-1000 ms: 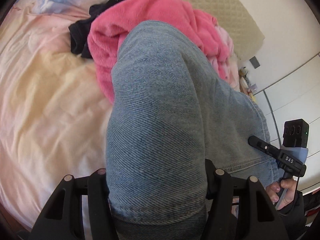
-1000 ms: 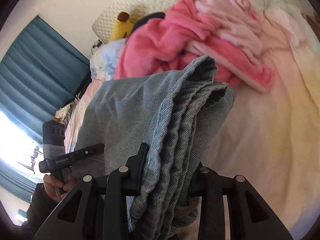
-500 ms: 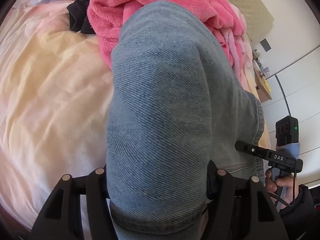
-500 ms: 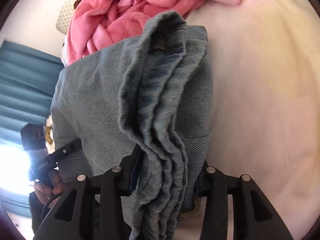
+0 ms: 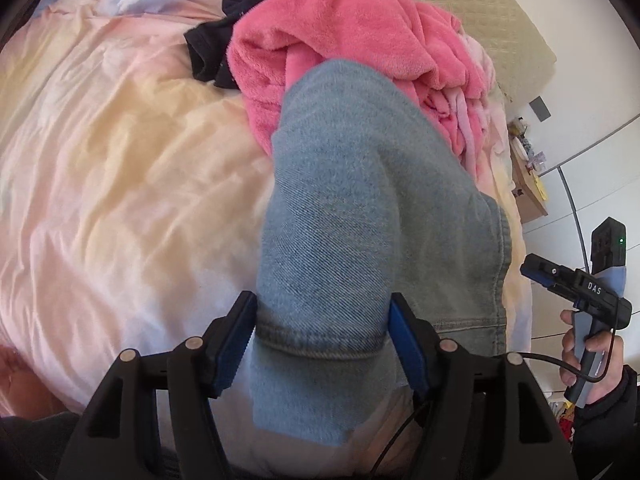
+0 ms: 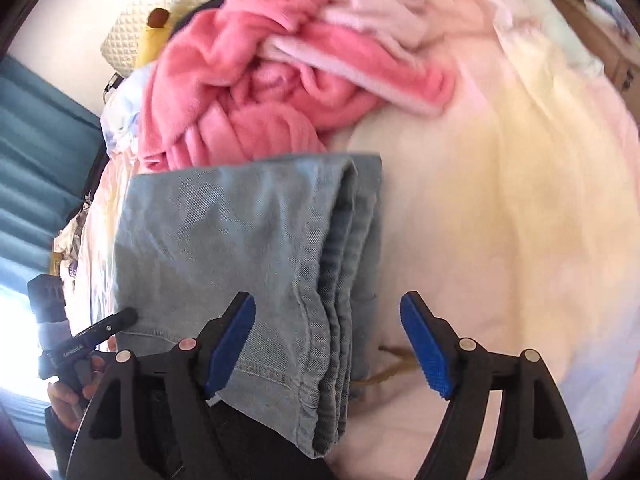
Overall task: Fold clothes
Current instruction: 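Lower the folded pants beside the pink blanket and open both grippers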
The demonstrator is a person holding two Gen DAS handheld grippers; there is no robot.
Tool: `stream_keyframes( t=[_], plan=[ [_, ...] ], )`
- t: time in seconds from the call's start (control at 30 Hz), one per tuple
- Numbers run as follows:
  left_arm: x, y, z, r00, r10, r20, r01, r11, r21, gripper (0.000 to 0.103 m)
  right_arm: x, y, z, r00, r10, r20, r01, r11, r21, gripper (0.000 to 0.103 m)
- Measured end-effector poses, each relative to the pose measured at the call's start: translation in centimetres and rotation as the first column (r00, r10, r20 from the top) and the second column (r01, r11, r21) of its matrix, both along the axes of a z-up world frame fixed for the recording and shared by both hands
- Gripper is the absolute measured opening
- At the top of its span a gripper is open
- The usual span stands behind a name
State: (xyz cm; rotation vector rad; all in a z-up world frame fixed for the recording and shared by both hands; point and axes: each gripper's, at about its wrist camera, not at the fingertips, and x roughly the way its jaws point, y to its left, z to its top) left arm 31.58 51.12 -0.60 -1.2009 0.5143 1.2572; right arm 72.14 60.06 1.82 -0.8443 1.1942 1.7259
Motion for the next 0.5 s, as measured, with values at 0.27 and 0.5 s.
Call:
stream_keyframes(
  t=[0.27, 0.5],
  plan=[
    [-4.0, -4.7, 8.7, 0.978, 0.141, -0.156, -0.105, 0.971, 0.217, 0.068, -13.3, 3.0, 4.8, 0.98, 0.199, -0.009, -0.198, 0.978, 0.072, 0.077],
    [-9.7, -10.4, 12.6, 0.92, 0.316, -0.232, -0.248, 0.928, 0.28, 0.068, -23.2, 0.8, 7.7, 0.916, 0.402, -0.008, -0.395, 0.904, 0.167, 0.076]
  ],
)
